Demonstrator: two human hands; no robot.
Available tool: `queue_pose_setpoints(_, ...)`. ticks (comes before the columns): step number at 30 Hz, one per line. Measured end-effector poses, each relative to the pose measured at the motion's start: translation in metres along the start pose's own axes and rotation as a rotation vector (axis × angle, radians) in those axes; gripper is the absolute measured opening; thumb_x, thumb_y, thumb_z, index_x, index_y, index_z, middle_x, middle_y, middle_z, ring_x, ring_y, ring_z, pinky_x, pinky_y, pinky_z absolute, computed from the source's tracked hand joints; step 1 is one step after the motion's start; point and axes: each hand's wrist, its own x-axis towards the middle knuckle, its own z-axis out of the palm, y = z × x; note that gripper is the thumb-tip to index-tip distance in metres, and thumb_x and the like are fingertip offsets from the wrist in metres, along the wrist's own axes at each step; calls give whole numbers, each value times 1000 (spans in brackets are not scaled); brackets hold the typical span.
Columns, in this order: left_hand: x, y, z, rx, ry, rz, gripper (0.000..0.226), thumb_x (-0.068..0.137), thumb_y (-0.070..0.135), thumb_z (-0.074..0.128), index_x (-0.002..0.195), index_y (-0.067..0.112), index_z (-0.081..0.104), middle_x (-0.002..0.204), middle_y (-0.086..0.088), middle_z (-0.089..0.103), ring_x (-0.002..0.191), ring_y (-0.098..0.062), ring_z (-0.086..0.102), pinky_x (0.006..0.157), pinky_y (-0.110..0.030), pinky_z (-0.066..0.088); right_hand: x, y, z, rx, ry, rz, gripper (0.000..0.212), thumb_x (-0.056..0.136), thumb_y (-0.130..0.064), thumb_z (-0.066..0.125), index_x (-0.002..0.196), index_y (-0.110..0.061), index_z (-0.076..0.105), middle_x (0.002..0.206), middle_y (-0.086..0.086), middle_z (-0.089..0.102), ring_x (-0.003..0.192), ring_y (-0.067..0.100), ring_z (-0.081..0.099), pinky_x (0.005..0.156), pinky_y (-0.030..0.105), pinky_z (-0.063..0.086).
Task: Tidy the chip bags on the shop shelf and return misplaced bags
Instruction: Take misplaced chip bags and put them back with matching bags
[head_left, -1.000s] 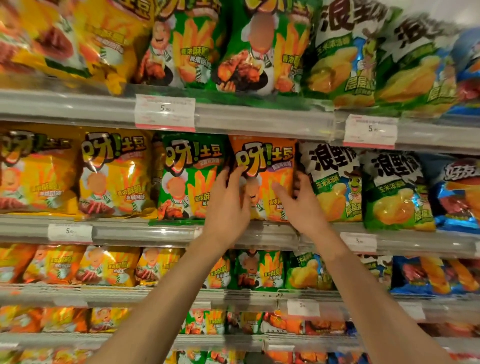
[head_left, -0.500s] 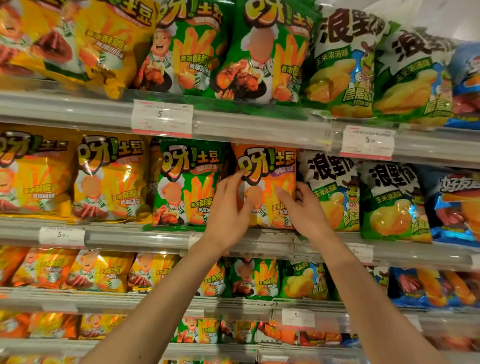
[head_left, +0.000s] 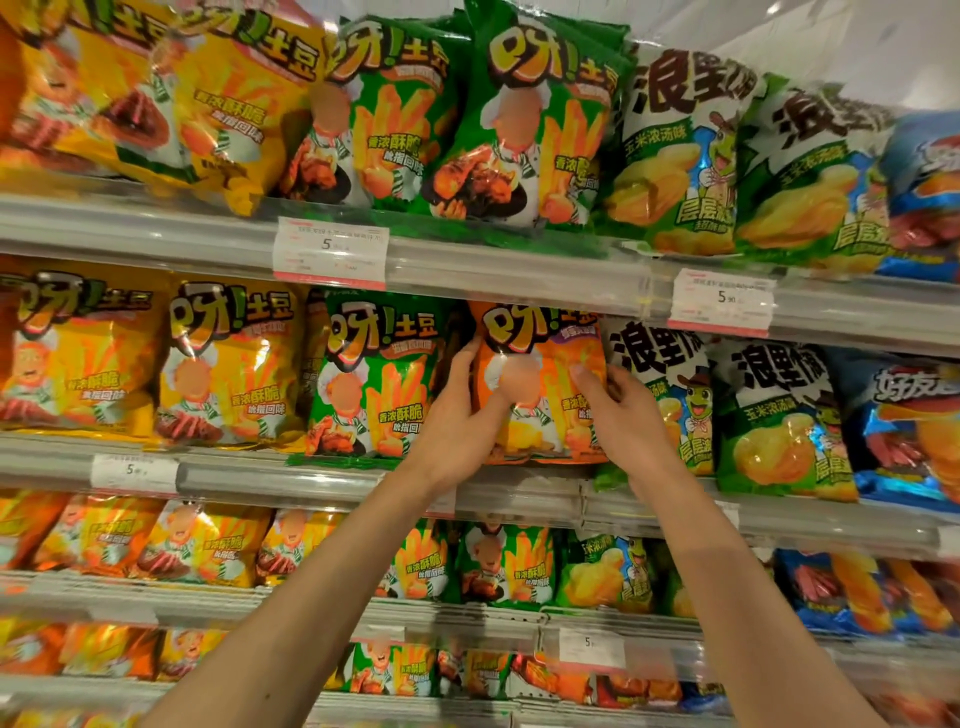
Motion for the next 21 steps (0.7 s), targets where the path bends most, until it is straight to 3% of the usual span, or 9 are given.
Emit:
queue_pose_setpoints(2, -4, 5, 1, -35, 5, 5, 71, 95, 53, 56, 154, 40, 19, 106, 33, 52, 87, 16, 58, 84, -30, 57, -5, 1, -4, 10, -15, -1, 22, 100, -47, 52, 103, -26, 56, 93, -14, 64, 81, -5, 60, 68, 10, 45)
queue_pose_setpoints(5, -17, 6, 2, -58, 0, 16, 67, 94, 48, 59, 151, 43, 25, 124, 29, 50, 117, 2, 55, 100, -35, 51, -18, 11, -10, 50, -27, 0, 23, 98, -50, 55, 105, -29, 63, 102, -5, 72, 95, 12, 69, 84, 30, 55)
queue_pose_setpoints(9, -41, 4, 0, -110, -32, -1, 69, 89, 45, 61, 150, 43, 29, 123, 39, 45, 114, 17, 51, 90, -13, 48, -35, 31, -8, 104, -84, 37, 29, 94, -56, 57, 110, -32, 63, 108, -5, 73, 101, 13, 69, 91, 39, 55)
queue_pose_setpoints(11, -53, 0, -4, -114, -33, -10, 66, 92, 39, 61, 150, 40, 30, 125, 37, 45, 112, 18, 51, 84, -7, 47, -45, 34, 0, 157, -90, 50, 27, 94, -51, 58, 112, -31, 63, 106, -8, 74, 97, 7, 70, 82, 30, 57)
queue_pose_setpoints(14, -73, -8, -16, -101, -51, -28, 64, 96, 35, 61, 150, 41, 29, 133, 33, 46, 115, 18, 50, 84, -6, 46, -69, 42, 13, 187, -72, 40, 19, 98, -38, 58, 109, -23, 63, 90, -11, 71, 74, -5, 67, 60, 7, 48)
queue_pose_setpoints(16, -89, -15, -25, -106, -80, -33, 63, 96, 35, 61, 151, 42, 29, 139, 30, 46, 120, 19, 47, 88, -7, 46, -93, 47, 21, 190, -82, 44, 15, 98, -38, 57, 105, -25, 64, 79, -8, 69, 71, 3, 64, 59, 7, 47)
queue_pose_setpoints(21, -137, -39, -58, -150, -127, -91, 66, 92, 43, 64, 148, 51, 30, 137, 36, 47, 123, 10, 51, 96, -20, 50, -146, 48, 56, 121, -78, 142, 16, 98, -39, 58, 101, -25, 64, 92, -2, 73, 78, 10, 65, 56, 5, 44)
